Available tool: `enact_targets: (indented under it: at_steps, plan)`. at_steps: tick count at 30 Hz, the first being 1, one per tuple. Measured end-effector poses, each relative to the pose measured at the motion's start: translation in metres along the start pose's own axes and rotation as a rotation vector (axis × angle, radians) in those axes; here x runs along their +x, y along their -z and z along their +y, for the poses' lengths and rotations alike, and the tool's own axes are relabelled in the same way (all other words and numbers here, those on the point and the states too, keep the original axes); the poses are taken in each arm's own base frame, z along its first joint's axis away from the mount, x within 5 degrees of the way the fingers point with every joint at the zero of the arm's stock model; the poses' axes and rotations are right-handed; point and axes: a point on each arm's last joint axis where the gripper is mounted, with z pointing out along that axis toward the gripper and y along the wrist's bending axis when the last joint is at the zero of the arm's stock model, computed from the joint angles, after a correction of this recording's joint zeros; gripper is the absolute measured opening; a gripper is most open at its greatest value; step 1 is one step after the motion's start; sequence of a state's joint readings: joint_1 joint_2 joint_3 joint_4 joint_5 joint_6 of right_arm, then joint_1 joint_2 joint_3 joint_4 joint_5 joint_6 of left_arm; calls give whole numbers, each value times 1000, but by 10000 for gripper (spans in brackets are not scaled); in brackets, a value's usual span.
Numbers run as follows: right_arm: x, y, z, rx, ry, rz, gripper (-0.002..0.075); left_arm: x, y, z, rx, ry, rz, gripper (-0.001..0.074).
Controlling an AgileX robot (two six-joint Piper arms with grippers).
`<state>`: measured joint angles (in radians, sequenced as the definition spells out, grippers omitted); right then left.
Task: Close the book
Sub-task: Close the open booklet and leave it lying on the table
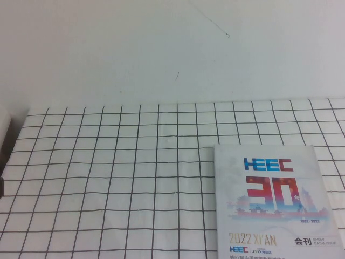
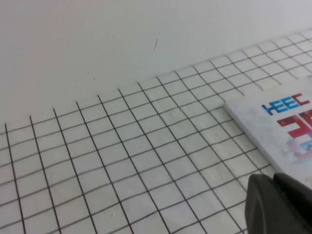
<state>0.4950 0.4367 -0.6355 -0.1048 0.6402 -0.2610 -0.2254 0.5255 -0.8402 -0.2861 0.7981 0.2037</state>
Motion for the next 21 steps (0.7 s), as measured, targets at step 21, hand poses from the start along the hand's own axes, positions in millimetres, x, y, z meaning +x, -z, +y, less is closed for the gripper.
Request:
enact_targets:
  at_steps: [21]
  plan:
    - [72, -41, 26, -12, 59, 52, -3, 77, -53, 17, -79, -2, 190, -4]
